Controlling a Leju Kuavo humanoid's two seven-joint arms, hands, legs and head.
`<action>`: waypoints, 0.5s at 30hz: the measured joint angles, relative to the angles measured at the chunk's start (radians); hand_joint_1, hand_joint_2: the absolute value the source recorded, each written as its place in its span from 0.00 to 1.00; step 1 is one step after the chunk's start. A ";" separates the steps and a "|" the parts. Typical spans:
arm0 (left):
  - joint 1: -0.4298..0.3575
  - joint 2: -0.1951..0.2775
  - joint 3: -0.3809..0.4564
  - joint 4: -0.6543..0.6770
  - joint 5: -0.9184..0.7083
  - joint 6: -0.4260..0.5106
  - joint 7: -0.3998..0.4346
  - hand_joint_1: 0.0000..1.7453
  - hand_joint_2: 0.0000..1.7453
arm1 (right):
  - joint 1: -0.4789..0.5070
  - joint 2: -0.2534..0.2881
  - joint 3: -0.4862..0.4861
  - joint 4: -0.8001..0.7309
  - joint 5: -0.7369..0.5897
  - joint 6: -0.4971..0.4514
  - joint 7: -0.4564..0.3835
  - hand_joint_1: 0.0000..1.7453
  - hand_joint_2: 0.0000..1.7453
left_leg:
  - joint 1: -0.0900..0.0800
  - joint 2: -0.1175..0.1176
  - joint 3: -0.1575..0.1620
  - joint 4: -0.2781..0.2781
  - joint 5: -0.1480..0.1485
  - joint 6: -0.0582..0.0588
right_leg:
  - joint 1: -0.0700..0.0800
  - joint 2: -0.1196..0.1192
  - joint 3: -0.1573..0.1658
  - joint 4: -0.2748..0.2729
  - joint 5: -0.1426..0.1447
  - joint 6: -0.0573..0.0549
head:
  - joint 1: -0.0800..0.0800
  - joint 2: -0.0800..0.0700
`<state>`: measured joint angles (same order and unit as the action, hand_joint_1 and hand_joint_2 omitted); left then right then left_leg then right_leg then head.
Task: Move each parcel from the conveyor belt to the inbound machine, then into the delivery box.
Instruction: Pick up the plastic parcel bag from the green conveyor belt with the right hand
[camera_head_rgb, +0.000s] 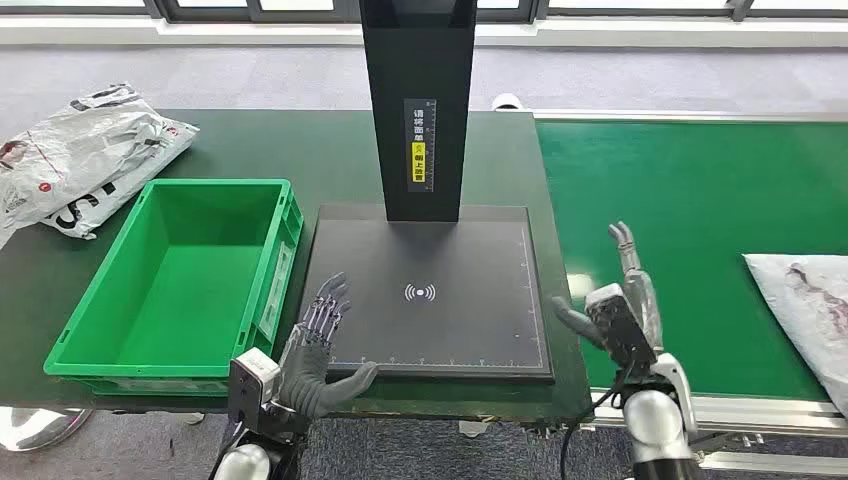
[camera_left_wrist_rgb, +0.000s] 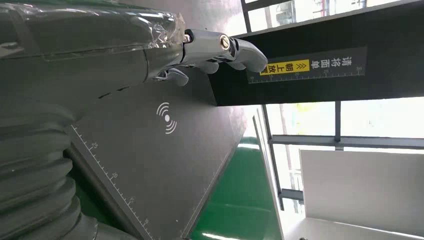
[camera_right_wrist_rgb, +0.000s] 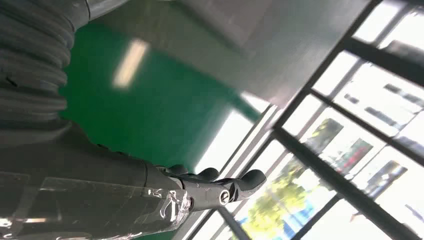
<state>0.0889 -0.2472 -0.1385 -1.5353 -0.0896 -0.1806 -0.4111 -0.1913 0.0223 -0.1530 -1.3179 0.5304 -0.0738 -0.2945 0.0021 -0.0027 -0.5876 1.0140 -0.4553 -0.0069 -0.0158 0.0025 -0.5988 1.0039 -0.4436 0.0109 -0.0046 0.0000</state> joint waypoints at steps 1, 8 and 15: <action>0.000 0.001 0.000 0.001 0.003 0.000 -0.001 0.00 1.00 | -0.023 -0.012 -0.008 0.031 0.009 -0.007 0.007 0.00 1.00 | 0.000 0.000 0.000 0.000 0.000 0.000 | 0.000 0.000 0.000 0.000 0.000 0.000 | 0.000 0.000; -0.006 0.019 -0.003 0.013 0.027 -0.004 -0.004 0.00 1.00 | -0.260 -0.167 -0.070 0.383 0.057 -0.042 0.030 0.00 1.00 | -0.002 -0.002 -0.001 0.001 0.001 0.002 | -0.001 -0.001 0.000 0.000 0.001 0.001 | 0.000 0.000; -0.009 0.025 -0.004 0.020 0.028 -0.004 -0.004 0.00 1.00 | -0.326 -0.212 -0.074 0.525 0.062 -0.048 0.028 0.00 1.00 | -0.001 -0.002 -0.001 0.001 0.001 0.002 | -0.001 0.000 -0.002 0.000 0.001 0.001 | 0.000 0.000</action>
<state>0.0794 -0.2220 -0.1423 -1.5156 -0.0618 -0.1846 -0.4147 -0.5175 -0.1898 -0.2266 -0.7926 0.5924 -0.1217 -0.2667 0.0006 -0.0048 -0.5889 1.0146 -0.4544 -0.0053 -0.0169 0.0023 -0.6005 1.0041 -0.4430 0.0120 -0.0046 0.0000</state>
